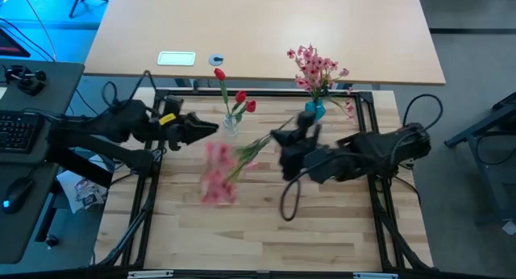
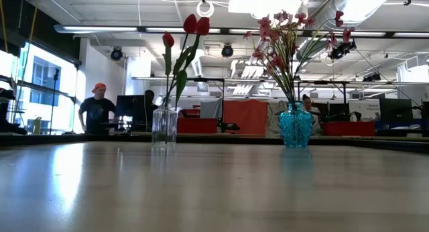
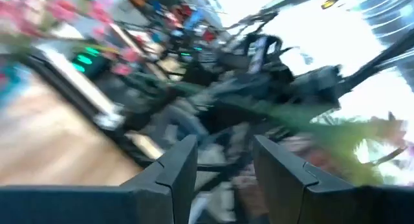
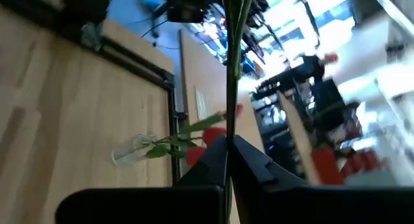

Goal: Sort flowers into vase by color
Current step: Put the pink flowers into the blue vase

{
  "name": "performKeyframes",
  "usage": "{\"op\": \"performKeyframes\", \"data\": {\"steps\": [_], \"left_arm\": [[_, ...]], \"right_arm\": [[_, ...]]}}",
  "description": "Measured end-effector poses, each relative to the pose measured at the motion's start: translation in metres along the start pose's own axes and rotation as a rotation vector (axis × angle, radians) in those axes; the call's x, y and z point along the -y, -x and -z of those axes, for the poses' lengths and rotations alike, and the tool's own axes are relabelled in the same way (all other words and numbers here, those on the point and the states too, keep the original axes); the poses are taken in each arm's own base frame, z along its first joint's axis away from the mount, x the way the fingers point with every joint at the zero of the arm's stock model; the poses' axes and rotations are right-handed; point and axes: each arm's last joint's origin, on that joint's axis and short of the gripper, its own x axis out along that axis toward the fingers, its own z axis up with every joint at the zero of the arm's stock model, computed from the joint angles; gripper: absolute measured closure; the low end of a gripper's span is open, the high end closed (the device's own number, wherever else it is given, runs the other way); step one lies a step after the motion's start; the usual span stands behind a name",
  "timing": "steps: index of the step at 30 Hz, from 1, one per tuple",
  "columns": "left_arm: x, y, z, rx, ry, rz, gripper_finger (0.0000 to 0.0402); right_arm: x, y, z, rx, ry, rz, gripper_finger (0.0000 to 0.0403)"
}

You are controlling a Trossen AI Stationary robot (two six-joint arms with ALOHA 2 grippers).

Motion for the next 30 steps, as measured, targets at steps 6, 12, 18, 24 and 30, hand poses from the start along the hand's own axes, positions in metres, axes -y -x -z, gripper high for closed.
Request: {"op": "performKeyframes", "data": {"steps": [6, 12, 18, 24, 30], "left_arm": [[-0.014, 0.027, 0.006, -0.09, -0.197, -0.214, 0.0265], [-0.027, 0.019, 0.034, -0.113, -0.324, -0.266, 0.0265], [-0.064, 0.005, 0.089, -0.048, -0.254, -0.075, 0.0265], [-0.103, 0.013, 0.127, -0.015, -0.04, -0.004, 0.0265], [-0.108, 0.017, 0.131, 0.001, 0.0, 0.053, 0.0265]], "right_arm": [[0.026, 0.03, 0.037, -0.117, -0.399, -0.048, 0.0402], [0.018, 0.062, 0.061, -0.188, -0.609, 0.144, 0.0403], [-0.027, 0.089, 0.085, -0.083, -0.831, 0.139, 0.0403], [-0.082, 0.071, 0.115, -0.185, -1.077, 0.051, 0.0403], [-0.095, 0.024, 0.115, -0.174, -1.133, -0.136, 0.0403]]}}
